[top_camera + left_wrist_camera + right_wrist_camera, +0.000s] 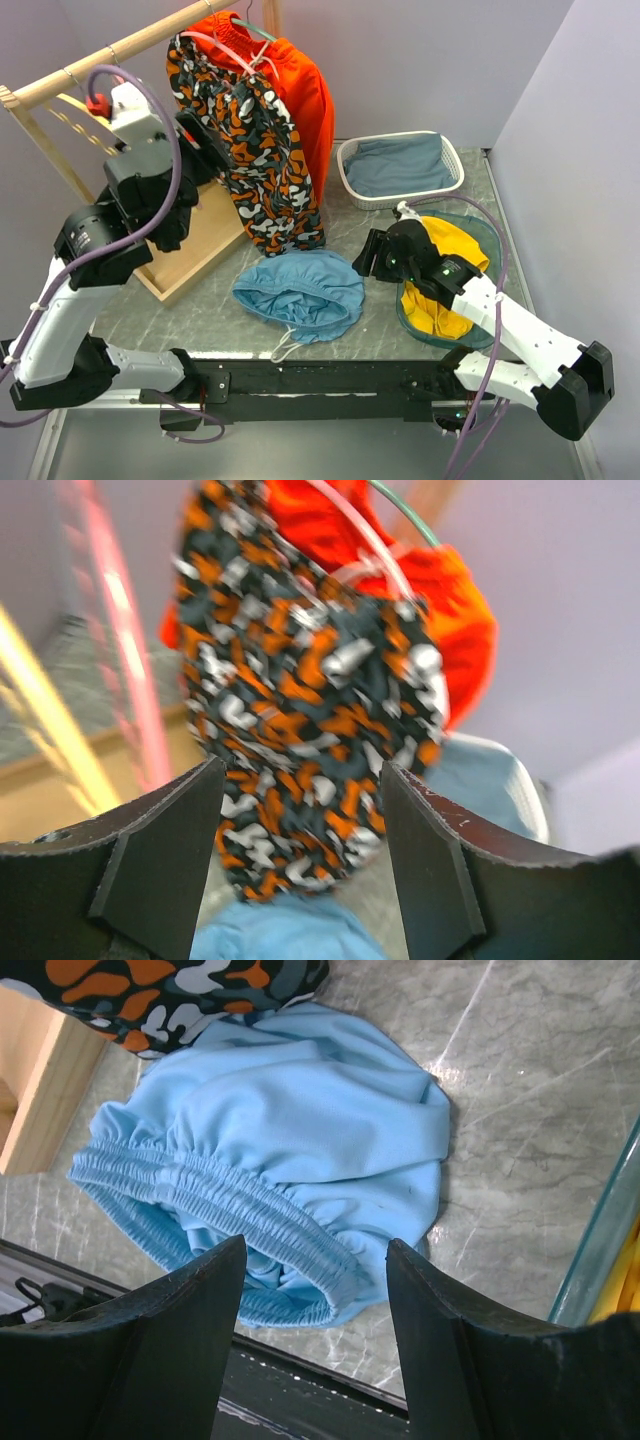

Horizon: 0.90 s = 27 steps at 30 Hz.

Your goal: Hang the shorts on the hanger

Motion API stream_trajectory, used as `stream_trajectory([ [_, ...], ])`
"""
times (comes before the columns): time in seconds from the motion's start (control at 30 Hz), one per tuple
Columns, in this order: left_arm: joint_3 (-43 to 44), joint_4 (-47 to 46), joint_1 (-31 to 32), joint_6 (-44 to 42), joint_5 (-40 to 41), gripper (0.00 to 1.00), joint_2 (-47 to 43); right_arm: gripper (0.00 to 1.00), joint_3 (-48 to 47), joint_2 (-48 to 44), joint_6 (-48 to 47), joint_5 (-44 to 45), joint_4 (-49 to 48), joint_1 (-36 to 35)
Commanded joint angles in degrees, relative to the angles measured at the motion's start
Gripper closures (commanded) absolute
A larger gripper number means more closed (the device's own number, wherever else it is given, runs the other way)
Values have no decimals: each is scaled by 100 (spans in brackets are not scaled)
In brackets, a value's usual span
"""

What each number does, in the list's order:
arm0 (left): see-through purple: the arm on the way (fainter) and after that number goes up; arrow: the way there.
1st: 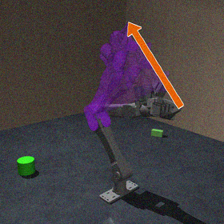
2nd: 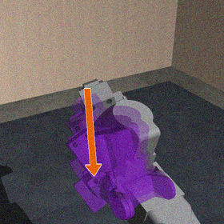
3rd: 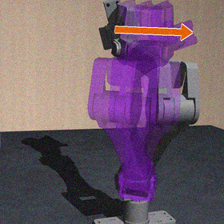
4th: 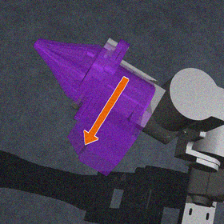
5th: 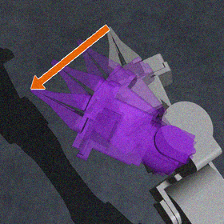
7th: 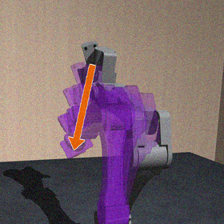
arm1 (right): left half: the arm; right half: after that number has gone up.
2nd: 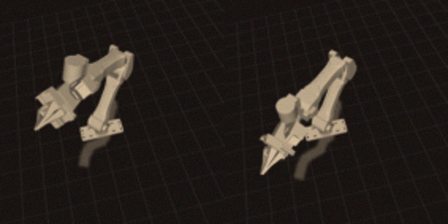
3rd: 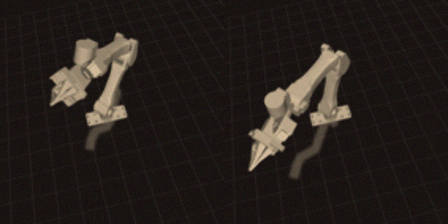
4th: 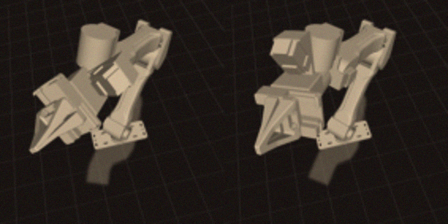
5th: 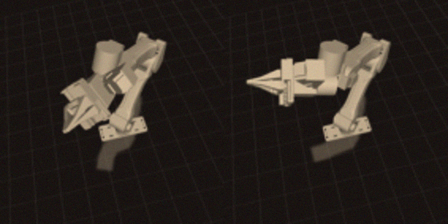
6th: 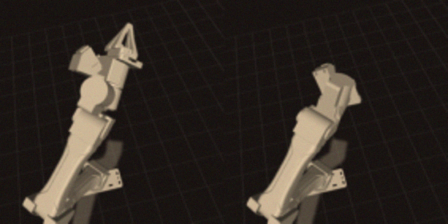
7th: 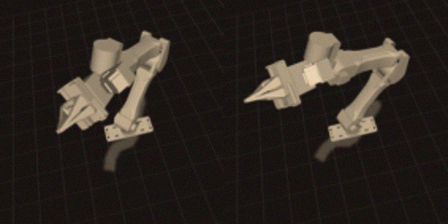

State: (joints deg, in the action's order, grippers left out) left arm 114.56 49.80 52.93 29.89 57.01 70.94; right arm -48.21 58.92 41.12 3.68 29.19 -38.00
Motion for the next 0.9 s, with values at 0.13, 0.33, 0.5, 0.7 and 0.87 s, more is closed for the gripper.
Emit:
stream_trajectory([
  [0.13, 593, 196, -756, -493, 548, 30, 455, 34, 118, -284, 27, -8, -107, -32],
  [0.33, 593, 143, -1152, -598, 793, 31, 640, 34, 145, -381, 10, 45, 8, -32],
  [0.5, 567, 30, -1372, -704, 829, 31, 693, 34, 180, -416, 18, 27, 25, -32],
  [0.7, 488, -14, -1741, -765, 646, 31, 772, 34, 215, -407, 27, 18, 8, -32],
  [0.87, 453, -23, -2286, -722, 188, 31, 860, 34, 189, -381, 10, -61, 34, -41],
])
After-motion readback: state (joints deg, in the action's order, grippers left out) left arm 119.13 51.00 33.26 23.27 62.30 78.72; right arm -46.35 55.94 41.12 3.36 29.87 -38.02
